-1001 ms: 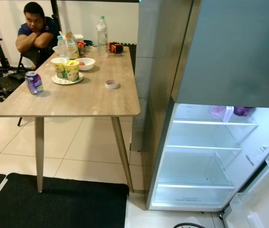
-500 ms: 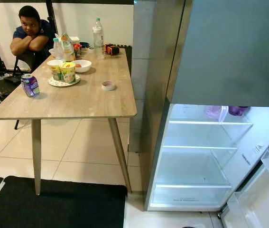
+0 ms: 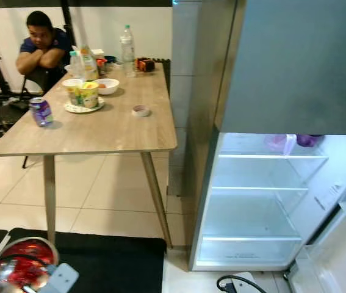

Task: Restocking fridge

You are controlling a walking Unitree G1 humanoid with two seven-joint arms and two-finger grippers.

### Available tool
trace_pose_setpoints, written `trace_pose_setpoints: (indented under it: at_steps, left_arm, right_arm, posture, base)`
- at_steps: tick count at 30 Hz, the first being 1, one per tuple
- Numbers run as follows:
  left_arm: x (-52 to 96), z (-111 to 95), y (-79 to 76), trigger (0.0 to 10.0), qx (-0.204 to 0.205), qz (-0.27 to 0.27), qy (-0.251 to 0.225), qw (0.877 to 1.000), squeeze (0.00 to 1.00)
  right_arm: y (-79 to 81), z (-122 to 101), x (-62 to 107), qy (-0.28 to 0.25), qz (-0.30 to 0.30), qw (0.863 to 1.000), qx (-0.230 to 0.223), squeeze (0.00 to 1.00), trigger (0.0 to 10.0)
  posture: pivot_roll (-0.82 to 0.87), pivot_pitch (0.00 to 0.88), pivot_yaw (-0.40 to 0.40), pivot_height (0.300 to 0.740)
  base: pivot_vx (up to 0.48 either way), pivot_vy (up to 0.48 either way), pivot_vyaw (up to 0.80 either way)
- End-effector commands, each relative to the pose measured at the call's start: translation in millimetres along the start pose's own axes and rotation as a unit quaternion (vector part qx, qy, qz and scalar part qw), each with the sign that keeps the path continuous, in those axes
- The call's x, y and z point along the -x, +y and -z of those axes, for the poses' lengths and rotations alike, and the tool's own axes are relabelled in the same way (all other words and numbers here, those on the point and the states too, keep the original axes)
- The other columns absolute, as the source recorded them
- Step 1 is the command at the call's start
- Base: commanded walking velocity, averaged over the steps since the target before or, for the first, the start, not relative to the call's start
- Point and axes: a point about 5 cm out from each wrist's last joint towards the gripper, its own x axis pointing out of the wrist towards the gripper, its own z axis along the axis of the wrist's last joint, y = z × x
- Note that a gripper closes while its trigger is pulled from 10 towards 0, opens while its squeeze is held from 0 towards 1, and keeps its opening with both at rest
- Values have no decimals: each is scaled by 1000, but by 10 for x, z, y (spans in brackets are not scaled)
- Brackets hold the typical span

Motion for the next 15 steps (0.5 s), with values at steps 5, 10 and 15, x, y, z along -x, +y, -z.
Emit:
trace_pose_setpoints:
  at_steps: [5,10,15]
  left_arm:
    - [56,43,-299,10000,-15,74,10,997,0]
    - [181,334,-441,10000,-21,103,55,993,0]
    - [243,508,-422,10000,-14,101,86,991,0]
  right_arm:
    - [4,-23,-8,5,4,1000,17,0,10000]
    - [-12,114,18,27,6,1000,13,0,10000]
    - [-8,195,33,38,7,999,10,0,10000]
  posture:
    - [-74,23,-7,740]
    - [-80,27,-2,740]
    - [-77,26,-5,740]
  base:
    - [0,0,0]
    - [0,0,-268]
    - [0,0,-800]
